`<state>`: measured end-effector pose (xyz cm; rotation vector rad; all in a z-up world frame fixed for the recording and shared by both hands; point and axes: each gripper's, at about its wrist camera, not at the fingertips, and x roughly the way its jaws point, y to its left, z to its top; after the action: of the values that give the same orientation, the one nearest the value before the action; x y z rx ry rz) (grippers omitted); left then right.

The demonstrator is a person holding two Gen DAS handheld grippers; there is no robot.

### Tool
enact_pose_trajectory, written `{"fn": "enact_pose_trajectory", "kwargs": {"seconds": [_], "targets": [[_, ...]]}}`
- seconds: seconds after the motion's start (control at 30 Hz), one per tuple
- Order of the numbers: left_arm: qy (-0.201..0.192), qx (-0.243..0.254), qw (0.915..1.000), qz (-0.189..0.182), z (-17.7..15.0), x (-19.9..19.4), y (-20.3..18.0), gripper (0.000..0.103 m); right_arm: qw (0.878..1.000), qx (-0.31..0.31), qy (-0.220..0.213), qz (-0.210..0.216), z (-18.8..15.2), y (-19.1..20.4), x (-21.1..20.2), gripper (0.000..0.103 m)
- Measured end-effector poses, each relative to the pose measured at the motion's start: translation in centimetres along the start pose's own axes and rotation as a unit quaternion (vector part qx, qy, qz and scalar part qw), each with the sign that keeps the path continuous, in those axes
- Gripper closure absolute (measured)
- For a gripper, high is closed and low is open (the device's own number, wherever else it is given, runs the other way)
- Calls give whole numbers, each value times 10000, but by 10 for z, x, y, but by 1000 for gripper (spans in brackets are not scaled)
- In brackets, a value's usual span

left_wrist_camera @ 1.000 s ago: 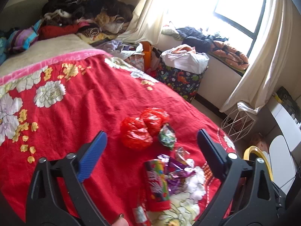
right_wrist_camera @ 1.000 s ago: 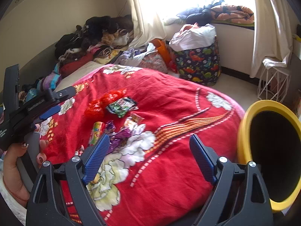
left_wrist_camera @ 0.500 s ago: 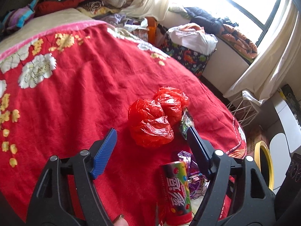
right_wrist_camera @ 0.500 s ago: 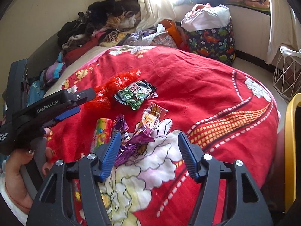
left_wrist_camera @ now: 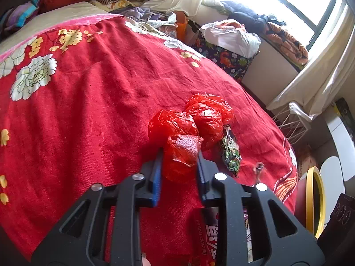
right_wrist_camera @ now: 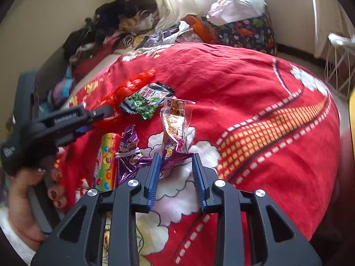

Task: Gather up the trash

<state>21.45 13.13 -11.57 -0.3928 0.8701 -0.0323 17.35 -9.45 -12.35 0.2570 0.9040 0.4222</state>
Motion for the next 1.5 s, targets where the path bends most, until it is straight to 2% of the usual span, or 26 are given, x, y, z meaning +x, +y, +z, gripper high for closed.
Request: {"fn": "enact_pose_trajectory", "kwargs": {"seconds": [0.13,0.43,0.67,1.5], "targets": [[-192,-53,9998,21,-4,-11,3,93,9999,32,-44,106,-2,-2,-11,75],[-763,-227,9968,76,-21,-56,9,94,9999,-25,-80,148,-5,-2,-35,75],[-977,-54,9952,44,-32,-81,-3,94,9998,-139,-115,129,-4,-3,-47,75],[-1090,630,9916,-309,-44,-106,-70,94,9982,-252,-546,51,-1,-23,-102,75]]}}
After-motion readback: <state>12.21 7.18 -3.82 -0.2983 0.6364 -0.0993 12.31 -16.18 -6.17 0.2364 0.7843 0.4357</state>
